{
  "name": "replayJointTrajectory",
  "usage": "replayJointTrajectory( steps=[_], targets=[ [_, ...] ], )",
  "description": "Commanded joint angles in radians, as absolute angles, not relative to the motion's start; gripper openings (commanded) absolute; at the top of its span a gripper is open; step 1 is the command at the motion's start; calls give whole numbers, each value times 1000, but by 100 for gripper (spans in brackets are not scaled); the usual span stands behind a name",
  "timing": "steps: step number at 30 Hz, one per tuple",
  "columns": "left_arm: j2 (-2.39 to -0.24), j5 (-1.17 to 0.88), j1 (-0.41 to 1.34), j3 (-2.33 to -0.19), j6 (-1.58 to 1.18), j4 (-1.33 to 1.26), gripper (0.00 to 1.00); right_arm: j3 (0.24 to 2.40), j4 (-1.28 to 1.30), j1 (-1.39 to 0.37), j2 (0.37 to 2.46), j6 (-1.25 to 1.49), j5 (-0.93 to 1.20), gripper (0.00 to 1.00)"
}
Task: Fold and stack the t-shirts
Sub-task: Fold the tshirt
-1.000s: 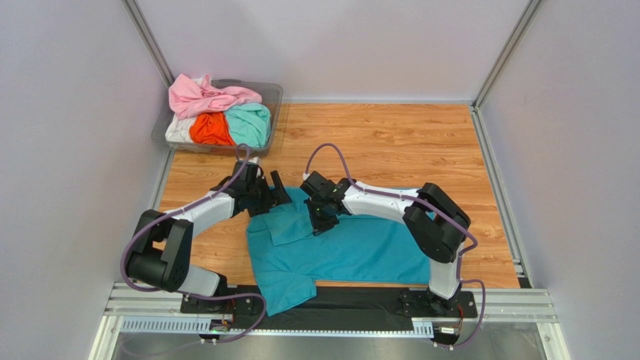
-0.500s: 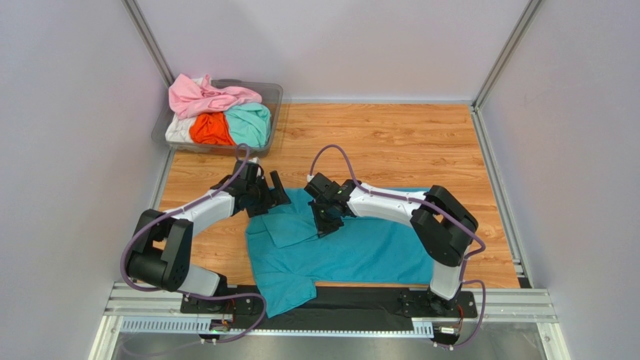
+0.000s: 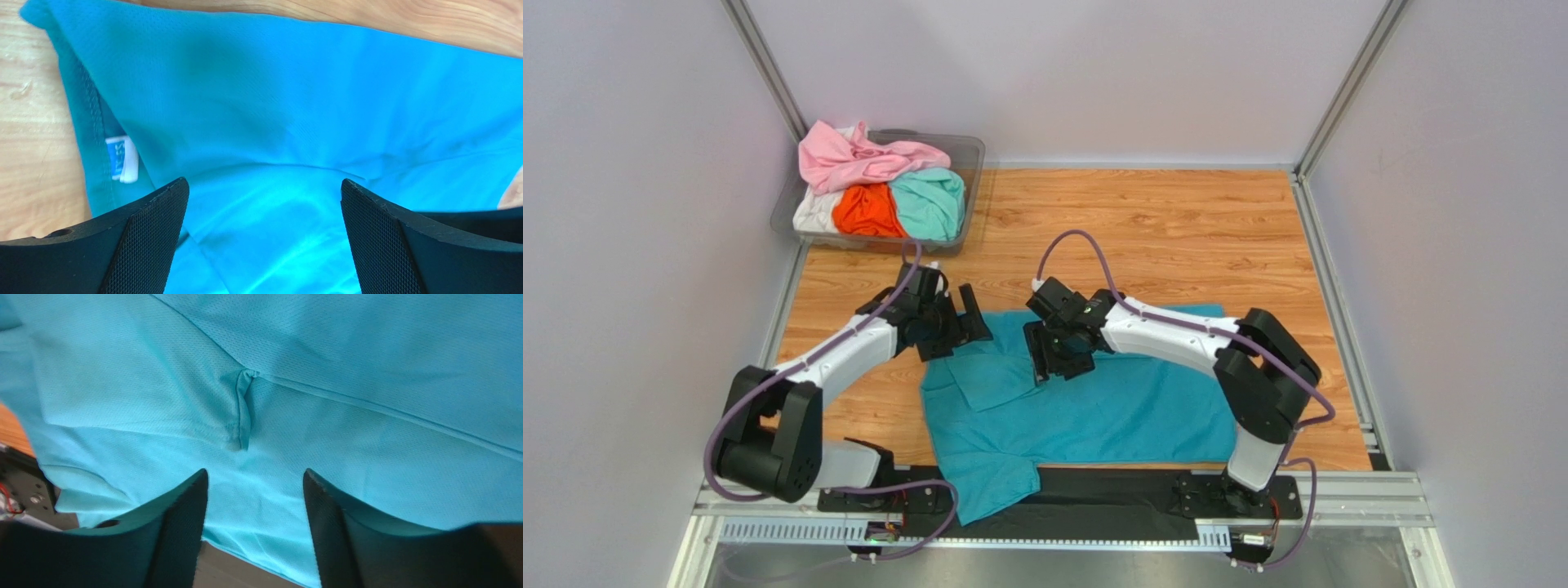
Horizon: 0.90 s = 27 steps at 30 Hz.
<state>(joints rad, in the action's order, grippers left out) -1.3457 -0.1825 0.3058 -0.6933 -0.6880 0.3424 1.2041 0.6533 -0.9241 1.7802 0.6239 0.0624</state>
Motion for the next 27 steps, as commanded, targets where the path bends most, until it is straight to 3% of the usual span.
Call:
replayJointTrajectory(
  steps=[1, 3, 9, 15, 27],
  targets=[
    [-1261, -202, 305, -738, -667, 411, 100, 1197, 681, -888, 1631, 633, 2, 74],
    [-1235, -209, 307, -750, -666, 440, 100, 1164, 698, -846, 1586, 638, -51, 100],
    [-1223, -195, 368, -762, -678, 445, 100, 1028, 713, -645, 1418, 618, -101, 100],
    [-1359, -173, 407, -801, -670, 437, 100, 905, 657, -396, 1370, 554, -55, 100],
    [-1637, -195, 407, -936, -632, 413, 100, 897, 529, -141, 1590, 503, 78, 100]
  ],
)
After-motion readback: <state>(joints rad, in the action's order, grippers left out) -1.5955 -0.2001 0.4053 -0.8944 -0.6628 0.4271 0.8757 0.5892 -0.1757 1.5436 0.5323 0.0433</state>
